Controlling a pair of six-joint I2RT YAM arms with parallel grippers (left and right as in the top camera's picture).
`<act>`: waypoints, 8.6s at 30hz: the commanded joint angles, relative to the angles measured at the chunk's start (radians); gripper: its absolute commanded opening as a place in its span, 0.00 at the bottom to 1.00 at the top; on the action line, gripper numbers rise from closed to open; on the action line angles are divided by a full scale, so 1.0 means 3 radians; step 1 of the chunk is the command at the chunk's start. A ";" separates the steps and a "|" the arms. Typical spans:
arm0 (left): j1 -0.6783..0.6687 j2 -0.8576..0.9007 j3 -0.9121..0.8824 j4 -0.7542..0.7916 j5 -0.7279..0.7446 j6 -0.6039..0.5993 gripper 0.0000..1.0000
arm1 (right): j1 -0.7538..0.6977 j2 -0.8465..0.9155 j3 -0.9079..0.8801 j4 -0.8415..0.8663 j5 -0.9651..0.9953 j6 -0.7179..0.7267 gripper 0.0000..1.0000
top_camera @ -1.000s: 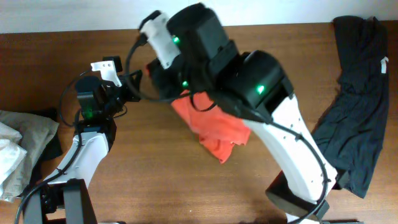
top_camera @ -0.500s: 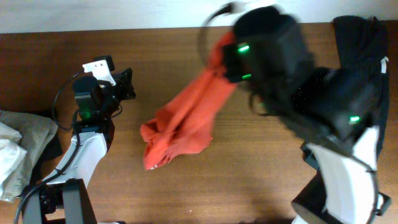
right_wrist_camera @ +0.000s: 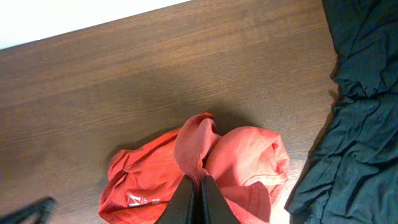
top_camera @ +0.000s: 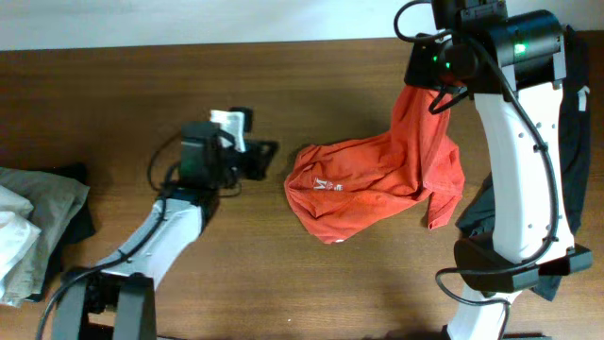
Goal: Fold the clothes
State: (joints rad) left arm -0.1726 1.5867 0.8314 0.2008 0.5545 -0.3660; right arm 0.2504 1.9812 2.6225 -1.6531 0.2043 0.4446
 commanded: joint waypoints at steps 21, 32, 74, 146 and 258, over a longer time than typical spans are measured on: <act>-0.0816 0.0249 0.0055 -0.1081 -0.0038 -0.0521 0.75 | 0.0014 -0.0062 0.0038 -0.0053 -0.0121 -0.0160 0.04; -0.0815 0.1001 0.1362 -0.2546 -0.0745 0.0239 0.68 | 0.0014 -0.0062 0.0038 -0.0114 -0.0121 -0.0159 0.04; 0.0623 0.0998 0.4522 -0.3920 -0.2337 0.0951 0.01 | -0.1466 0.0561 0.0047 0.0422 -0.1382 -0.1015 0.74; 0.0429 0.1119 0.4522 -0.3902 -0.2096 0.0951 0.01 | 0.1038 0.1902 -0.2143 0.1896 -0.1512 -0.0726 0.04; 0.0397 0.0328 0.1882 -0.4033 -0.2000 0.0509 0.01 | -0.0935 -0.0739 -0.4316 0.1303 -0.1231 -0.0815 0.04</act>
State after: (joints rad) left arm -0.0196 1.7435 1.4921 -1.0069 -0.0624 -0.1604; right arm -0.0353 1.8462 1.4982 -1.3125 -0.1677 0.1642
